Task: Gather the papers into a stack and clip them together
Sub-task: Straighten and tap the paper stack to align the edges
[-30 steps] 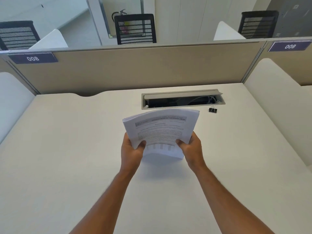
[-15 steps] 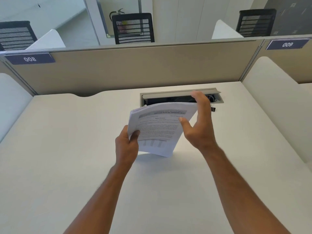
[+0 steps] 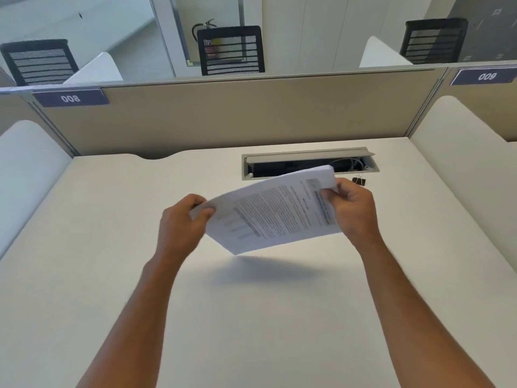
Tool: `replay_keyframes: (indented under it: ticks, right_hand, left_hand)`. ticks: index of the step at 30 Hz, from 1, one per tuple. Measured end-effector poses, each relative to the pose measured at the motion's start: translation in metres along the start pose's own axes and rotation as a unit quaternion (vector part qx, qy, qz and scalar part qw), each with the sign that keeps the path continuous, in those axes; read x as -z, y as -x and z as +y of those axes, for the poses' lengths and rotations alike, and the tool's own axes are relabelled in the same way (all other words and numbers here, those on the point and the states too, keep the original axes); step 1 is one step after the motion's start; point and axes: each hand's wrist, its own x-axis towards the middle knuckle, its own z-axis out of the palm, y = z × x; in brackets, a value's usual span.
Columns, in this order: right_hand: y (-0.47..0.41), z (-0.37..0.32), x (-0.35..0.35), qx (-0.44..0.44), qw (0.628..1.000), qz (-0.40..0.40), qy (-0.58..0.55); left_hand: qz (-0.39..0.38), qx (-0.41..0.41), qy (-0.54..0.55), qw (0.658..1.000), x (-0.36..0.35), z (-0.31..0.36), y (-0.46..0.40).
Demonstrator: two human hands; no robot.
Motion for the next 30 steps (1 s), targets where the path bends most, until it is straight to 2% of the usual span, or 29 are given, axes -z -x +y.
replay_keyframes:
  ticks: [2,4,7,10,16,22,30]
  right_hand:
    - [0.007,0.010,0.000,-0.035,0.998,0.014,-0.050]
    - [0.015,0.020,-0.003,-0.065,0.992,0.023,-0.105]
    - [0.026,0.037,-0.015,-0.097,0.981,0.025,-0.167]
    - [0.037,0.051,-0.030,-0.113,0.974,0.014,-0.194]
    - [0.048,0.075,-0.044,-0.130,0.968,0.025,-0.212]
    - [0.055,0.096,-0.057,-0.168,0.966,-0.010,-0.197]
    - [0.050,0.101,-0.062,-0.156,0.973,-0.026,-0.171]
  left_hand:
    - [-0.017,0.063,0.112,0.992,0.008,-0.020,0.002]
    - [-0.034,0.112,0.257,0.959,0.009,-0.033,0.008]
    - [-0.063,0.132,0.356,0.923,-0.001,-0.042,0.018]
    - [-0.072,0.150,0.370,0.914,-0.017,-0.046,0.028]
    - [0.001,0.158,0.325,0.932,-0.041,-0.060,0.047]
    - [-0.006,0.195,0.297,0.935,-0.064,-0.072,0.070]
    - [0.039,0.215,0.283,0.934,-0.073,-0.070,0.071]
